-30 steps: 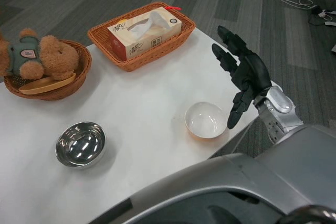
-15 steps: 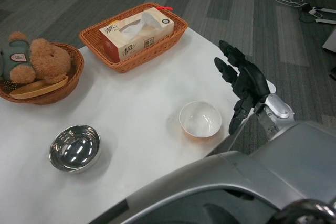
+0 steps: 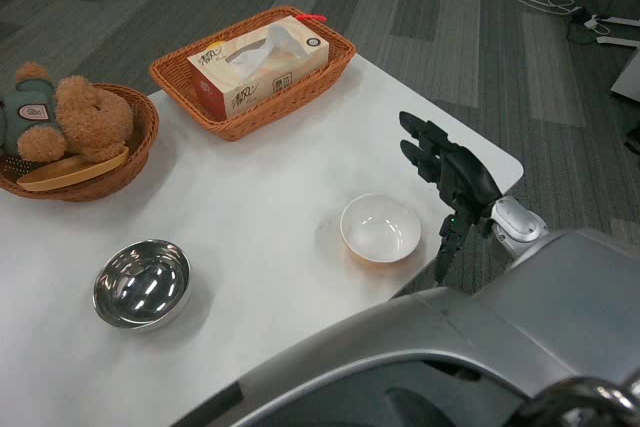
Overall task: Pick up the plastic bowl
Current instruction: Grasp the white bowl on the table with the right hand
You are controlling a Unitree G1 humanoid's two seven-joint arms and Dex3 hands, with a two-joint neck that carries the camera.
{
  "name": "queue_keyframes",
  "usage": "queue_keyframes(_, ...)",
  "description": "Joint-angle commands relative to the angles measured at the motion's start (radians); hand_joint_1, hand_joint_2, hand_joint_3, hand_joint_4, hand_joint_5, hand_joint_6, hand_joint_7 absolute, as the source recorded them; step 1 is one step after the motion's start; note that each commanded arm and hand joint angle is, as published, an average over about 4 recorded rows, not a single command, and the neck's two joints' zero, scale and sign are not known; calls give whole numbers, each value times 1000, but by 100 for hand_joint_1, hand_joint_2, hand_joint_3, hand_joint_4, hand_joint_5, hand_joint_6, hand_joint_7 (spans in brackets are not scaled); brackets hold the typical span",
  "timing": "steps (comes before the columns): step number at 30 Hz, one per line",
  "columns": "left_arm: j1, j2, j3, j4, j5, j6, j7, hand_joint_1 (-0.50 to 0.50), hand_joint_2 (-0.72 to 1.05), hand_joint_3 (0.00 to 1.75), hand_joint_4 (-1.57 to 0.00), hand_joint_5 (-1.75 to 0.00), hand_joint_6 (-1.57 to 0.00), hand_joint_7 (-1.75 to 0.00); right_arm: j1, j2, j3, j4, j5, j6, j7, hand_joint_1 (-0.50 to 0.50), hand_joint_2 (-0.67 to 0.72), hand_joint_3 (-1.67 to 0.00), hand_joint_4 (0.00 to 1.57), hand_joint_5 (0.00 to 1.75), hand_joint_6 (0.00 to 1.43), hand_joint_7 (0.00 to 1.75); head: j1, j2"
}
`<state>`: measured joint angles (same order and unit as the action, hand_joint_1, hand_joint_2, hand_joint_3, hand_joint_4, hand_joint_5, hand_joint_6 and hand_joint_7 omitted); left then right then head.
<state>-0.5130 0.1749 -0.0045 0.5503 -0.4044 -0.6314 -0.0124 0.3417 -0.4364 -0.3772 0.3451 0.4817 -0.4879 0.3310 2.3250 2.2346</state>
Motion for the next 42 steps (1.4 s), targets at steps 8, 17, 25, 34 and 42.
queue_keyframes(8,6,2,1,3,-4,0,0,-50,94,0,0,0,0,0,-55,7,65,136,11,-88,-36,-33,53,0,0,0,0,7,-2,9)
queue_keyframes(17,22,-1,0,3,-25,-13,-2,-50,87,0,0,0,0,0,-147,-10,155,272,31,-125,-50,-33,53,0,0,0,0,7,6,19)
queue_keyframes(25,30,-10,4,6,-31,-31,-3,-50,87,0,0,0,0,0,-193,-18,202,349,48,-133,-56,-33,53,0,0,0,0,7,13,25)
queue_keyframes(34,30,-17,6,10,-31,-31,-4,-50,87,0,0,0,0,0,-199,-15,215,361,60,-140,-56,-33,53,0,0,0,0,7,9,19)
queue_keyframes(42,28,-17,0,17,-33,-31,-4,-50,87,0,0,0,0,0,-187,-15,191,301,64,-143,-56,-33,53,-2,0,0,0,7,5,22)
